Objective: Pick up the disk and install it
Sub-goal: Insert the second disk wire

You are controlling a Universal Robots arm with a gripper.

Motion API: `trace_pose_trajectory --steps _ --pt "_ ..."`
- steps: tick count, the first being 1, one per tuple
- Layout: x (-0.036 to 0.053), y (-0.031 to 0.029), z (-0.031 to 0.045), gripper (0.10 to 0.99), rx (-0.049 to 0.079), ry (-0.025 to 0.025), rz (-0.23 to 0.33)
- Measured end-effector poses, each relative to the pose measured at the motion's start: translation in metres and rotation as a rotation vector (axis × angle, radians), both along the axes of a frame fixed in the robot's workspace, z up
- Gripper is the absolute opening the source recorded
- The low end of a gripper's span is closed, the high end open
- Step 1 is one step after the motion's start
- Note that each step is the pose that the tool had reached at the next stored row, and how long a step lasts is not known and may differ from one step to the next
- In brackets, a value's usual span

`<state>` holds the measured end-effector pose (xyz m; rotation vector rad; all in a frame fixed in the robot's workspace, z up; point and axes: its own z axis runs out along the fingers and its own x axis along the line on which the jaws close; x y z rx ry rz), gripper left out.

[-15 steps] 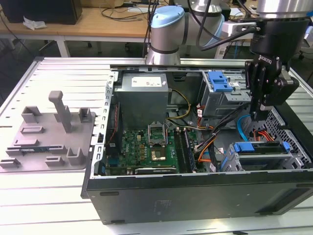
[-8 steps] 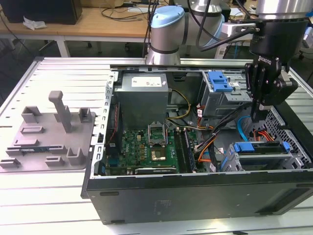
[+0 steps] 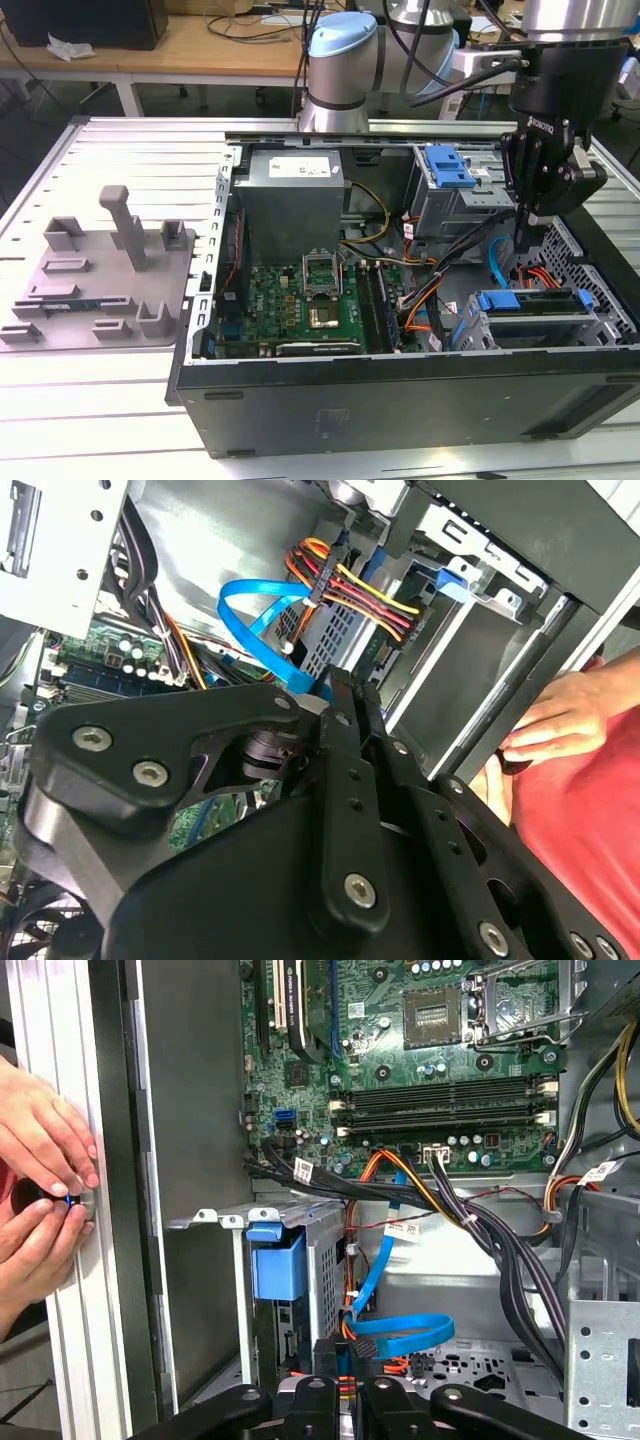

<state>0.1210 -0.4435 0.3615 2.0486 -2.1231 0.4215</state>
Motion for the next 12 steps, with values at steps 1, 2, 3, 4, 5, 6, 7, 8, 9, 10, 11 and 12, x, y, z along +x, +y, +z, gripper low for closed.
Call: trace_pose_trajectory --steps 1,2,3,4,5,6,7,8,9,10,11,12 --pt "0.0000 0.0000 -0.0001 0.161 0.000 -0.0005 0.000" --pt "0.0000 0.0000 -0.0002 0.161 0.000 -0.0007 0.000" --pt "0.0000 0.0000 -0.0002 0.161 0.000 -0.0007 0.000" --pt "0.0000 0.0000 -0.0002 0.161 0.000 -0.0007 0.000" --pt "0.0000 0.0000 -0.0002 0.161 0.000 -0.0007 0.000" --pt "0.0000 0.0000 -0.0002 0.161 0.000 -0.0008 0.000" --pt "-0.0001 -0.0015 -0.0003 0.161 0.001 -0.0009 0.000" --pt "0.0000 -0.0032 -0.0003 0.161 0.002 -0.0008 -0.001" --pt "0.0001 -0.0049 -0.0002 0.161 0.004 -0.0008 -0.001" --pt "0.0002 -0.0063 -0.0003 0.161 0.008 -0.0008 -0.002" --pt "0.0004 -0.0077 -0.0002 0.161 0.011 -0.0008 -0.002" --pt "0.0008 -0.0106 -0.0003 0.161 0.021 -0.0010 -0.003"
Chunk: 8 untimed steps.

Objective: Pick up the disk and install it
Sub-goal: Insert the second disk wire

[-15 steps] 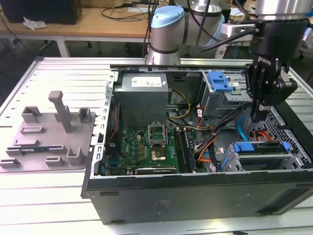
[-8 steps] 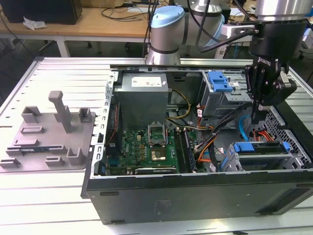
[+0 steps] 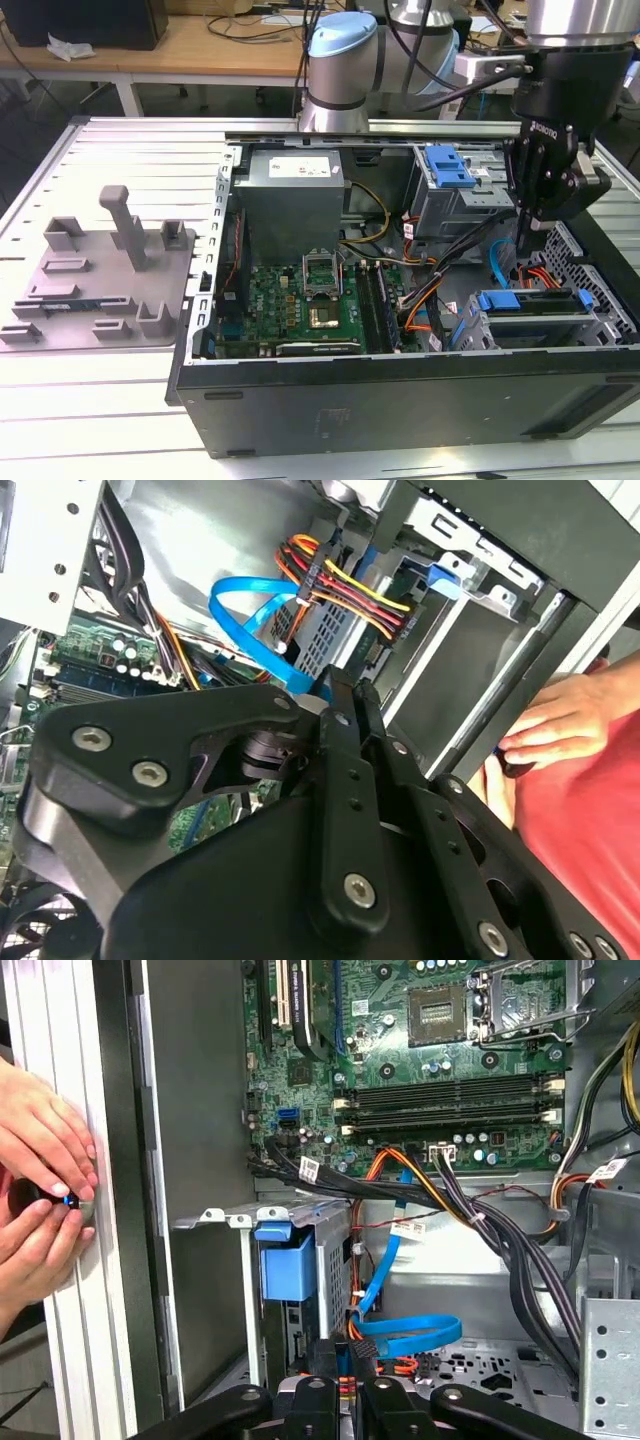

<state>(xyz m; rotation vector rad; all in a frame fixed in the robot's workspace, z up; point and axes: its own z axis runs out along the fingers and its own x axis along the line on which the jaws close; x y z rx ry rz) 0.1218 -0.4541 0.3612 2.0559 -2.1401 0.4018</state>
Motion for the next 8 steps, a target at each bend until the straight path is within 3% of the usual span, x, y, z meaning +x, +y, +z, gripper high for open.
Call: trace_pose_trajectory --steps 2,4,6,8 --pt "0.0007 -0.0031 0.0000 0.161 0.027 -0.0006 -0.003" --pt "0.0010 -0.0075 -0.0001 0.161 0.071 -0.0007 -0.007" --pt "0.0017 -0.0130 -0.0001 0.161 0.097 -0.0006 -0.007" --pt "0.0025 -0.0172 -0.0001 0.161 0.114 -0.0005 -0.007"
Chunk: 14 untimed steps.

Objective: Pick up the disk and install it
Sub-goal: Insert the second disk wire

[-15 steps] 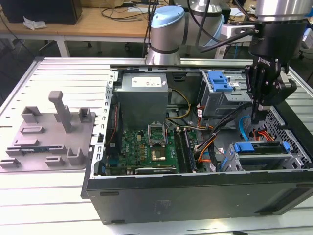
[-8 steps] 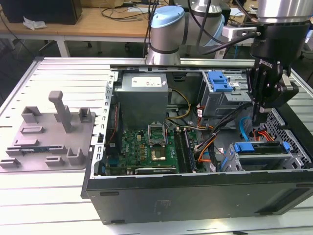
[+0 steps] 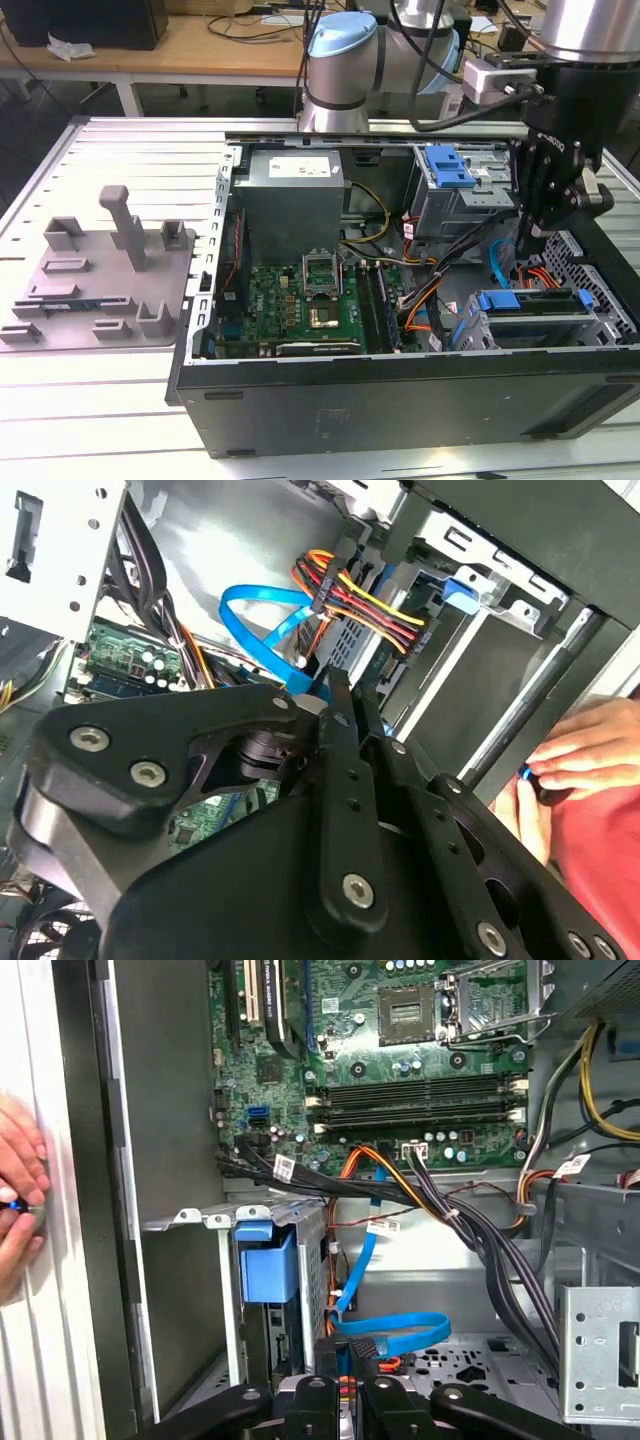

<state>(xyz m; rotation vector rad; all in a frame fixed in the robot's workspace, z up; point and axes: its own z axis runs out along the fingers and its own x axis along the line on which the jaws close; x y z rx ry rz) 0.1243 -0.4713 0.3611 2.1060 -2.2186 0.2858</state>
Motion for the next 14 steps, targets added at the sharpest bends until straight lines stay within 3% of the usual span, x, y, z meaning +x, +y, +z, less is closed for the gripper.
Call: trace_pose_trajectory --steps 10,14 --pt "0.0067 -0.0226 -0.0001 0.161 0.080 0.0005 0.000" --pt "0.0069 -0.0346 -0.0005 0.161 0.126 0.0005 0.000"
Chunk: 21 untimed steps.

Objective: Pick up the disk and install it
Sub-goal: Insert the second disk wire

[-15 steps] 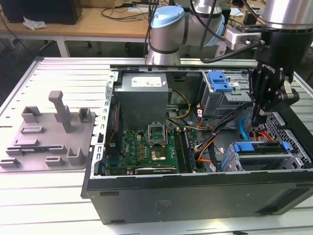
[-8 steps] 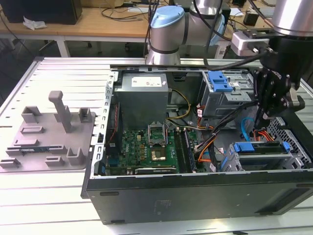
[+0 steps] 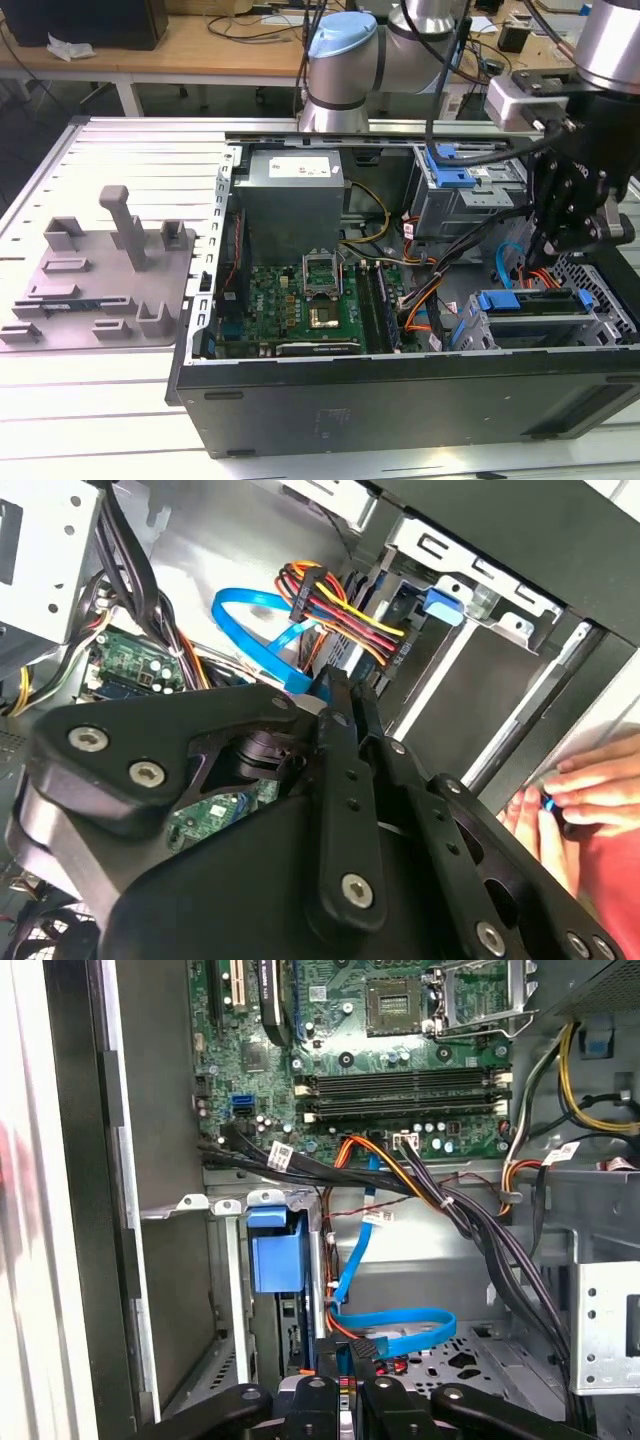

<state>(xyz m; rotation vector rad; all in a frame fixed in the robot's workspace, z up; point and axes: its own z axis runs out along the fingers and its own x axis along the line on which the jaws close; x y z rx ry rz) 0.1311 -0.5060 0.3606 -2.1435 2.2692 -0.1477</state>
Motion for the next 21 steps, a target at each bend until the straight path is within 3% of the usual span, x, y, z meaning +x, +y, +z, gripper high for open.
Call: trace_pose_trajectory --steps 2,6,8,12,21 --pt "0.0001 -0.0053 -0.0004 0.161 0.021 0.0000 0.000" --pt "0.0011 -0.0259 -0.0019 0.161 0.085 0.0000 0.000" --pt "0.0045 -0.0314 -0.0035 0.161 0.104 0.0021 0.000" --pt "0.0049 -0.0337 -0.0055 0.161 0.107 0.0048 -0.001" --pt "0.0049 -0.0413 -0.0079 0.161 0.144 0.0043 -0.010"
